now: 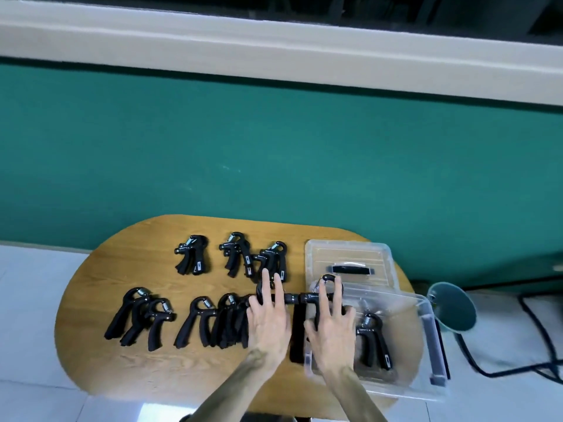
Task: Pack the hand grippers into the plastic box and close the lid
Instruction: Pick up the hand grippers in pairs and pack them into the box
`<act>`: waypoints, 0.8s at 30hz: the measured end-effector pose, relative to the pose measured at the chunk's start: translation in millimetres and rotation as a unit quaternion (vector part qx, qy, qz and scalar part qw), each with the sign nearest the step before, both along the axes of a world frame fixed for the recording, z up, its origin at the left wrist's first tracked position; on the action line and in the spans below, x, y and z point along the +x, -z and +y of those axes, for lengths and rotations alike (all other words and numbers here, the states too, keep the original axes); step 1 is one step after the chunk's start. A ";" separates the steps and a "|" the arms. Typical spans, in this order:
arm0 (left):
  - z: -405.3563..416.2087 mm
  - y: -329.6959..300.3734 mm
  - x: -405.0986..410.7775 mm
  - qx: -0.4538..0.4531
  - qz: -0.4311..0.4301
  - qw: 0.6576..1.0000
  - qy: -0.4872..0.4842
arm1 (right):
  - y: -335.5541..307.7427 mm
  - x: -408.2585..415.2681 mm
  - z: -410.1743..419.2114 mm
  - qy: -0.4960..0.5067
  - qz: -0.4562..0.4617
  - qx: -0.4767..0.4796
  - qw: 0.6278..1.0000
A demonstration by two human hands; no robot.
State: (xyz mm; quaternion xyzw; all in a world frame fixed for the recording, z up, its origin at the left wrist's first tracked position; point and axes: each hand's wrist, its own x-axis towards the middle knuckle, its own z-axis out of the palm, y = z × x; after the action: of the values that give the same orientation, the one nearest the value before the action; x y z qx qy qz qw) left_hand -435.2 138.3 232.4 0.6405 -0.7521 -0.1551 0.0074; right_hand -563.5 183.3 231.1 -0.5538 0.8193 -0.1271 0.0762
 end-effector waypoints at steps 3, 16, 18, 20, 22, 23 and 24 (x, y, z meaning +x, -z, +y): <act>12.6 2.5 -45.3 0.026 0.005 1.000 0.003 | 7.1 -43.1 15.4 0.017 -0.002 0.008 1.000; 48.3 53.3 -153.6 0.095 -0.025 0.993 0.066 | 67.5 -144.8 68.9 0.057 -0.082 0.052 0.994; 47.5 62.9 -159.5 0.109 -0.032 0.991 0.066 | 79.3 -151.1 68.7 0.059 -0.087 0.071 0.992; 46.3 74.6 -164.9 0.119 -0.033 0.990 0.062 | 89.7 -156.5 68.2 0.056 -0.083 0.090 0.991; 44.0 86.3 -169.7 0.115 -0.032 0.991 0.059 | 98.0 -161.3 66.8 0.050 -0.077 0.100 0.991; 44.0 93.1 -171.9 0.114 -0.029 0.992 0.055 | 103.0 -163.6 65.6 0.049 -0.079 0.106 0.990; 43.7 99.3 -173.7 0.113 -0.025 0.992 0.050 | 108.0 -165.7 64.1 0.047 -0.084 0.112 0.989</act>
State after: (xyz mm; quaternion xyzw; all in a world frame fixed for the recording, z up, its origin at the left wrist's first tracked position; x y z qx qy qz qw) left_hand -609.0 182.0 133.1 0.6024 -0.7608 -0.2235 -0.0915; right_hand -729.3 247.4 123.1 -0.4897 0.8445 -0.0841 0.1996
